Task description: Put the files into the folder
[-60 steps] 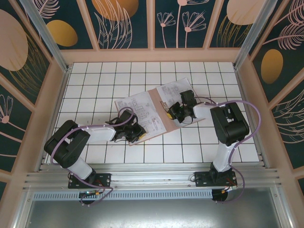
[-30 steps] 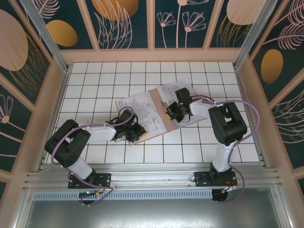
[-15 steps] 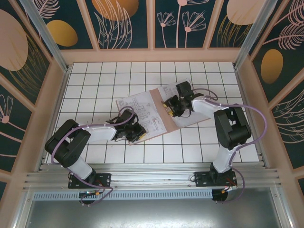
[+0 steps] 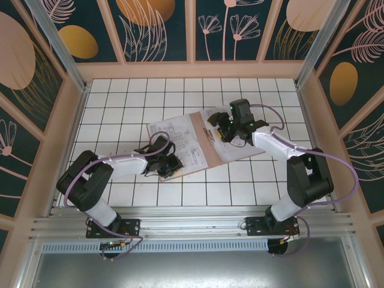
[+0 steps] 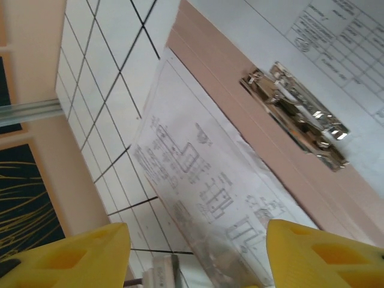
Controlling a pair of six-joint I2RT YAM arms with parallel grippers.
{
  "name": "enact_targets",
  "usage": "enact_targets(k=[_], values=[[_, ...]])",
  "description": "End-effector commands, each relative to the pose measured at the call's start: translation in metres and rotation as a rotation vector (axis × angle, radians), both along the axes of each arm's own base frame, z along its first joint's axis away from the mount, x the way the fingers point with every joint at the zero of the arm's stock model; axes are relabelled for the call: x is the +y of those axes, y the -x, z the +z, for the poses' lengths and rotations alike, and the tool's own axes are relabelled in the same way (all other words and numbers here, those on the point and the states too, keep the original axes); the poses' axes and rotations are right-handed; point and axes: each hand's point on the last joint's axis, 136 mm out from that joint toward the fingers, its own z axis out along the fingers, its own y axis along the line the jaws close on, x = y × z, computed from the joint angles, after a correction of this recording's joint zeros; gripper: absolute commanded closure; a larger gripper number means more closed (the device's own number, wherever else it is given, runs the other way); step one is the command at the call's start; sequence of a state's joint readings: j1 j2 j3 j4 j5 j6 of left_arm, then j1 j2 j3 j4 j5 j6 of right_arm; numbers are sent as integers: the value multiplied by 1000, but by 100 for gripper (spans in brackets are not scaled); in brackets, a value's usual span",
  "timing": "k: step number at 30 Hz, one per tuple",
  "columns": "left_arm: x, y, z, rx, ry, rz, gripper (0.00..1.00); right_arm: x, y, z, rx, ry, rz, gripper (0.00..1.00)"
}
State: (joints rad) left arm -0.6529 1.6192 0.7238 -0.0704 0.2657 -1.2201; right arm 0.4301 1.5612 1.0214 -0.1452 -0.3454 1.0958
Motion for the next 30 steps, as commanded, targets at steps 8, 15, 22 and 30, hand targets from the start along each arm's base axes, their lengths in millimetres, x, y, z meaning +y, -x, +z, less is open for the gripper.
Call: enact_targets(k=[8,15,22,30], values=[[59,-17,-15,-8,-273,-39,81,15,48,-30,-14,3,135,40],[64,-46,-6,-31,-264,-10,78,37,64,-53,30,-46,205,40],[45,-51,24,-67,-124,29,61,56,67,-67,47,-70,251,41],[48,-50,56,-113,-68,56,41,61,68,-81,76,-91,266,41]])
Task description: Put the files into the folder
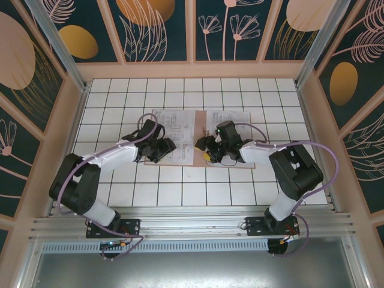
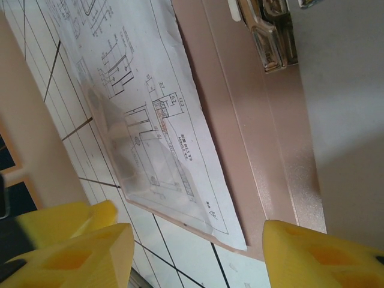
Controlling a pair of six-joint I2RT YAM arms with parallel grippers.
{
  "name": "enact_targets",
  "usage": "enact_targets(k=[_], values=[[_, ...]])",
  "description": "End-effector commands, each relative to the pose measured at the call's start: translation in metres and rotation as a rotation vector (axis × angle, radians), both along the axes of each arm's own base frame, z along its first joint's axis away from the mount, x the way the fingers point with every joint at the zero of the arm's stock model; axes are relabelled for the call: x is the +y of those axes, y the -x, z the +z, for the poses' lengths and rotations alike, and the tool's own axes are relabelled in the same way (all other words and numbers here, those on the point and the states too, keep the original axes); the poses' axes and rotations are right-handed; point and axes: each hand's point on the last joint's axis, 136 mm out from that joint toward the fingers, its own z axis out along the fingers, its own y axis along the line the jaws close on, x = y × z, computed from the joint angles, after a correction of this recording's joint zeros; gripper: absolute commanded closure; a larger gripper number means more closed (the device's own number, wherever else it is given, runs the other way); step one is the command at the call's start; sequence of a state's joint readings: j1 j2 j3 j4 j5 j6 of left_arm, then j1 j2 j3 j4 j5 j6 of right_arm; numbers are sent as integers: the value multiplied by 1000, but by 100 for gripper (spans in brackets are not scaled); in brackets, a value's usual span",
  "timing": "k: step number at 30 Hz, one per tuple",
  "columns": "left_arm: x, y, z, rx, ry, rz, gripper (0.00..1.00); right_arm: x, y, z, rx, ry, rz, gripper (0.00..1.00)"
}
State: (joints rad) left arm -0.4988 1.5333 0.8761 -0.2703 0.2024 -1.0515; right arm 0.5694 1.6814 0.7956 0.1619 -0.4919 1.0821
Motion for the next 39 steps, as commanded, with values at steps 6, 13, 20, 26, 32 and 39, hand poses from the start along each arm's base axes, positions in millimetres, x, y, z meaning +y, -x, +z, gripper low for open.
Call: enact_targets(k=[6,13,20,26,32,39], values=[[31,-1,0,25,4,64,37,3,7,-18,31,-1,25,41],[69,-9,-2,25,-38,104,30,-2,14,-42,74,56,40,41],[98,-13,-3,20,-56,121,25,-25,33,-79,168,228,53,44],[108,-13,-13,39,-70,94,23,-45,41,-97,234,421,68,44],[101,-10,-28,77,-56,27,24,-45,43,-98,251,437,68,45],[92,-5,-43,111,-14,-23,27,-44,41,-98,257,429,63,45]])
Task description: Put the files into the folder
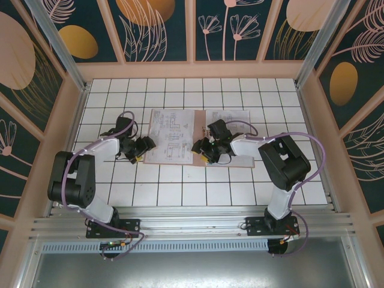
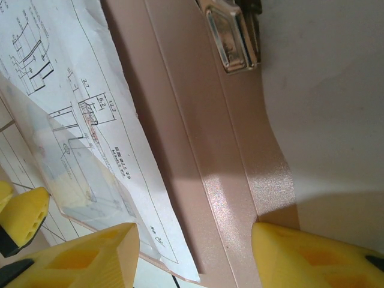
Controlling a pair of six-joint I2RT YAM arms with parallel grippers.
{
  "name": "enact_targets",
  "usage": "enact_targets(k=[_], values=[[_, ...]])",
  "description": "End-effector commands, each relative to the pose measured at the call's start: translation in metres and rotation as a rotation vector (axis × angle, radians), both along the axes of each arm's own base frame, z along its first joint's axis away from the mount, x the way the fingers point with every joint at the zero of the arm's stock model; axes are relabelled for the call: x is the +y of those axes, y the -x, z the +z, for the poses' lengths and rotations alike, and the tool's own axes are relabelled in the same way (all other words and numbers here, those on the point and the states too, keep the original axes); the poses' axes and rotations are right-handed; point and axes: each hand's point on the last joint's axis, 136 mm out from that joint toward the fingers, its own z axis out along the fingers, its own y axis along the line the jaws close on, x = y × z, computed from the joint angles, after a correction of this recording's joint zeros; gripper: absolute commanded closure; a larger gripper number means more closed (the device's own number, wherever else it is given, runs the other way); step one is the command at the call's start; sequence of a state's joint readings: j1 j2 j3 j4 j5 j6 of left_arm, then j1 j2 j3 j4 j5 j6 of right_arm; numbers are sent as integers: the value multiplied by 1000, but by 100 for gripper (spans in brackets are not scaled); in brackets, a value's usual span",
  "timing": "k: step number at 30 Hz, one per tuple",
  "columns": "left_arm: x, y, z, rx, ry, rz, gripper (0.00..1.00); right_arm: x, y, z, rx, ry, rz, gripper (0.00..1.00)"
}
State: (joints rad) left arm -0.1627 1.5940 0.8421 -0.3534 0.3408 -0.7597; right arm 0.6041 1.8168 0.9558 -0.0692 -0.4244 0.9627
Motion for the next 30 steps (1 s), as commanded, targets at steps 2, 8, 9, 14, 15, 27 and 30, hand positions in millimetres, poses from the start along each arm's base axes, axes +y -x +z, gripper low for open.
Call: enact_targets(k=[2,8,9,14,15,27,30], values=[[-5,9,-12,31,27,-49,28,-46,41,-64,186,247,-23,45],[2,12,-14,26,-16,-47,28,-45,41,-64,192,242,-24,45],[1,12,-15,24,-8,-52,28,-45,42,-65,194,243,-25,45],[-18,12,-16,-8,103,-103,31,-43,42,-66,199,238,-21,45],[-20,12,-15,-18,120,-108,31,-43,42,-66,202,237,-20,45],[-33,-3,41,-188,203,-132,50,-43,42,-69,210,238,-12,45],[-35,0,49,-202,229,-136,53,-45,41,-68,208,238,-13,45]])
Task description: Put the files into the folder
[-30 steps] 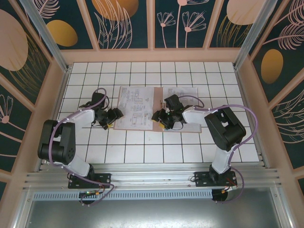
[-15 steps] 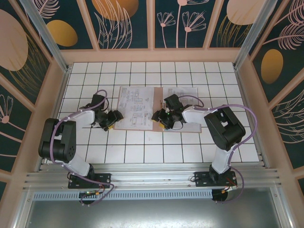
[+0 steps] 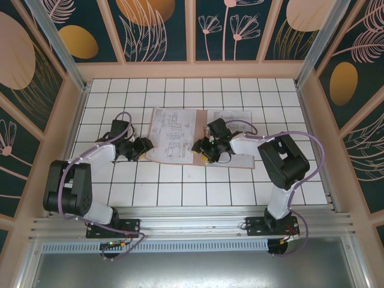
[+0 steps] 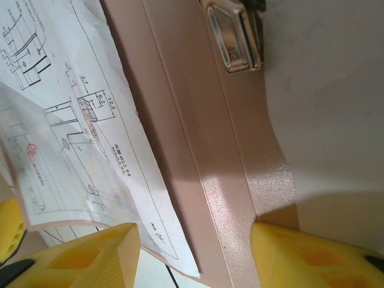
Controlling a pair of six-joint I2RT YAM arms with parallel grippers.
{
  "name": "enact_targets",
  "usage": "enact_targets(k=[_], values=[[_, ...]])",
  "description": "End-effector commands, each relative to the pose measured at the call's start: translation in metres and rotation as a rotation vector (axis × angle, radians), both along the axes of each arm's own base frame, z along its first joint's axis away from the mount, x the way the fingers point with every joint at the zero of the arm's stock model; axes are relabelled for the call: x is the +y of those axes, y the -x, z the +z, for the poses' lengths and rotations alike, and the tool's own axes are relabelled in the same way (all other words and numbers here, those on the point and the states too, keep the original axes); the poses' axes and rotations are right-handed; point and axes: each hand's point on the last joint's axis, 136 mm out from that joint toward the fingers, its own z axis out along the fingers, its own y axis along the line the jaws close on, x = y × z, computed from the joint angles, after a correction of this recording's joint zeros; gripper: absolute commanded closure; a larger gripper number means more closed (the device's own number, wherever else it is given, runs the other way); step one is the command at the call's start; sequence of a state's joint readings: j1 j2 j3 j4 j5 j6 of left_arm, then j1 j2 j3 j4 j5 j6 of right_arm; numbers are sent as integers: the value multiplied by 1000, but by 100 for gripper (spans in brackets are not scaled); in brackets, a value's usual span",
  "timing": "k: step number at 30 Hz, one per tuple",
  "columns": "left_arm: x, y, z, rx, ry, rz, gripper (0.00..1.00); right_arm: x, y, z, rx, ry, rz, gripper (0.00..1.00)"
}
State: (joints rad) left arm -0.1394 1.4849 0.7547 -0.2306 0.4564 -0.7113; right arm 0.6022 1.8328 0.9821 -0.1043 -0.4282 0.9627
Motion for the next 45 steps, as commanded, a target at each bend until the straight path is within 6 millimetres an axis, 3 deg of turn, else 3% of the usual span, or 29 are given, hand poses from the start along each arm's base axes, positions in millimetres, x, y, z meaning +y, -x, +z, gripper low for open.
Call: enact_targets(k=[1,8,14,16,20,25,28,31,35,38,45], values=[[-26,2,26,-58,129,-75,54,-45,41,-66,186,226,-11,45],[-30,6,29,-69,158,-91,71,-45,41,-67,190,221,-9,45],[-25,5,21,-55,122,-81,100,-44,39,-63,178,217,-8,44],[-22,5,21,-54,99,-79,100,-40,33,-56,146,206,4,42],[-9,4,18,-43,-9,-85,100,-26,7,-17,29,170,58,35],[8,2,27,-48,-144,-98,100,-29,-30,59,-156,140,48,25],[16,-2,39,-66,-204,-104,100,-68,-47,75,-184,110,-58,25],[22,-6,52,-82,-248,-106,100,-110,-49,66,-161,92,-159,28],[23,-9,71,-118,-251,-102,100,-146,-41,48,-117,38,-257,37],[21,-8,81,-141,-239,-104,100,-158,-36,36,-97,34,-288,40],[9,-9,96,-193,-171,-131,100,-161,-27,5,-28,52,-302,44]])
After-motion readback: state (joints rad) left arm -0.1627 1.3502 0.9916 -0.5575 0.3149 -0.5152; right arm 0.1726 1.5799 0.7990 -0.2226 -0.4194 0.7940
